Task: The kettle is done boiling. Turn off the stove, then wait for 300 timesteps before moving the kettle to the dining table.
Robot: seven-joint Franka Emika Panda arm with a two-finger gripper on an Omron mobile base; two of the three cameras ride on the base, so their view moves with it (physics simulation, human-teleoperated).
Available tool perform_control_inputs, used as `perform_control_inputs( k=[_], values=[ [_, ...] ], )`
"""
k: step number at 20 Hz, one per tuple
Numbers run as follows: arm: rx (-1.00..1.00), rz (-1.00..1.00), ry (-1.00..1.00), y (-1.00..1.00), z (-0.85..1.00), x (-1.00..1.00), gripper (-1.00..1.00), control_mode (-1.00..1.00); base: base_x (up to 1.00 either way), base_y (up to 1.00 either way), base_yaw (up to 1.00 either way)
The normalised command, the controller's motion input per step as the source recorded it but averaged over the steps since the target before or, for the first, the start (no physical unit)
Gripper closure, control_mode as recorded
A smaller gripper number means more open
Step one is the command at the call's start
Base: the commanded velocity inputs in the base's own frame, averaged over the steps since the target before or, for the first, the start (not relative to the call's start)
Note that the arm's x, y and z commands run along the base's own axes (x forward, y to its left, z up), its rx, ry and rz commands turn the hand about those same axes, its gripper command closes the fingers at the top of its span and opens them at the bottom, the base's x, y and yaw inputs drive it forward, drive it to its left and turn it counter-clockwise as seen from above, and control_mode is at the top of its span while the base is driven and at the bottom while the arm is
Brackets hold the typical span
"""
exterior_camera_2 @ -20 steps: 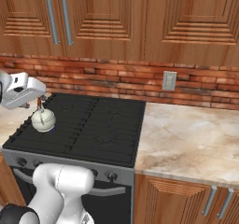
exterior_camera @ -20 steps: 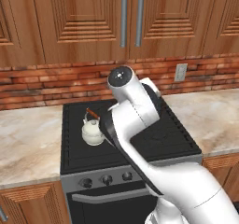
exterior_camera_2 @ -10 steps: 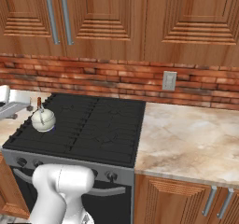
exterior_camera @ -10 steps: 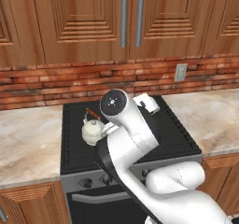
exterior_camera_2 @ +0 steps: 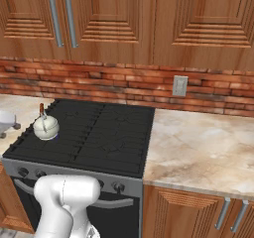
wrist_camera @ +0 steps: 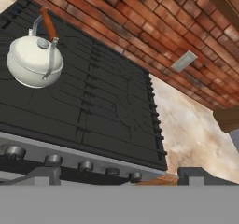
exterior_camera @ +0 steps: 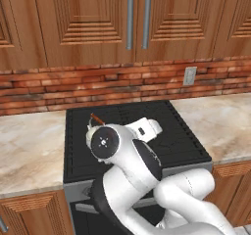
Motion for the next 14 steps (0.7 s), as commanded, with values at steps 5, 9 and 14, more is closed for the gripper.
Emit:
perform_control_inputs(
  k=[5, 9, 14],
  values=[
    [-0.06, 0.0, -0.02, 0.33, -0.23, -0.33, -1.0, -1.0, 0.0, 0.0, 0.0],
    [-0.05, 0.0, 0.0, 0.34, -0.31, -0.33, -1.0, -1.0, 0.0, 0.0, 0.0],
    [-0.05, 0.0, 0.0, 0.3, -0.36, -0.26, -1.0, -1.0, 0.0, 0.0, 0.0]
  ],
)
